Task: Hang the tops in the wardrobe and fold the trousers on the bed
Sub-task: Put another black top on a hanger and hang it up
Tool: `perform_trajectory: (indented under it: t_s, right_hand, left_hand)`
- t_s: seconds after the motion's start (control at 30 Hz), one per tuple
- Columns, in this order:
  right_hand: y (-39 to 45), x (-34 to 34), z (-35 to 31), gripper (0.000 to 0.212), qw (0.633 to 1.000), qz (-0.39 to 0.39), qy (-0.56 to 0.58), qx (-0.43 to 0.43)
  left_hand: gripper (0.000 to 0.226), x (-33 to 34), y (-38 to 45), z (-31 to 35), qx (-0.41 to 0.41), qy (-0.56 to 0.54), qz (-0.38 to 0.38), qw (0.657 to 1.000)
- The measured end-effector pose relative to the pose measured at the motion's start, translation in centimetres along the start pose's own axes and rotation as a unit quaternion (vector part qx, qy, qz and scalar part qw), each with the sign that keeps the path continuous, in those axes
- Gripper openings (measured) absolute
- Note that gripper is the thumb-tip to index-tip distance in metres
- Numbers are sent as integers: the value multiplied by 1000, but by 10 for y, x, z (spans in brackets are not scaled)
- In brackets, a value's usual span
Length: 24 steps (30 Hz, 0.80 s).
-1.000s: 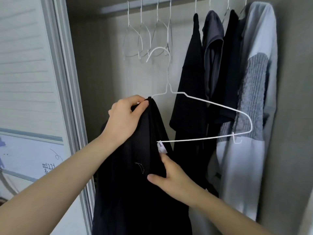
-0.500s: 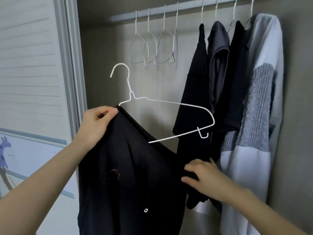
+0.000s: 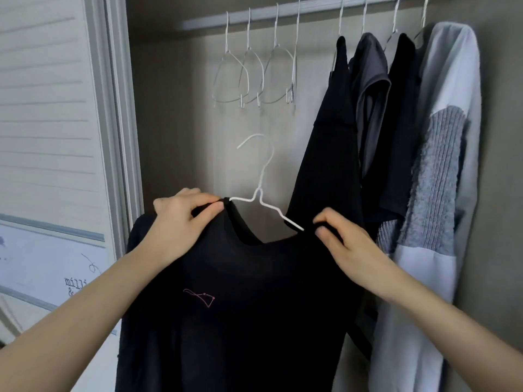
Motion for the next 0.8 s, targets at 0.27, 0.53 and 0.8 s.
perform_trajectory:
  t_s: [0.27,0.53,0.8]
  right_hand:
    - [30,-55,-6,15,978,105,169,68]
    - [38,-63,-23,20,996,-31,75,30]
    - [23,-61,-31,35,997,53,-17,-45]
  left_hand:
    - [25,-16,16,-18,-48,-53,2,997]
    - [15,-12,25,-9,-33,-34,82,996]
    - [15,-13,25,-5,8,-48,103,994]
Point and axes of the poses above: each hand's wrist, its own y-axis towards the middle knuckle, its own x-axis out of the palm, z = x × y, the point moved 5 cm from there along y, towards the middle knuckle, and after that the axes turned 3 degrees about x, right-handed, at the moved point
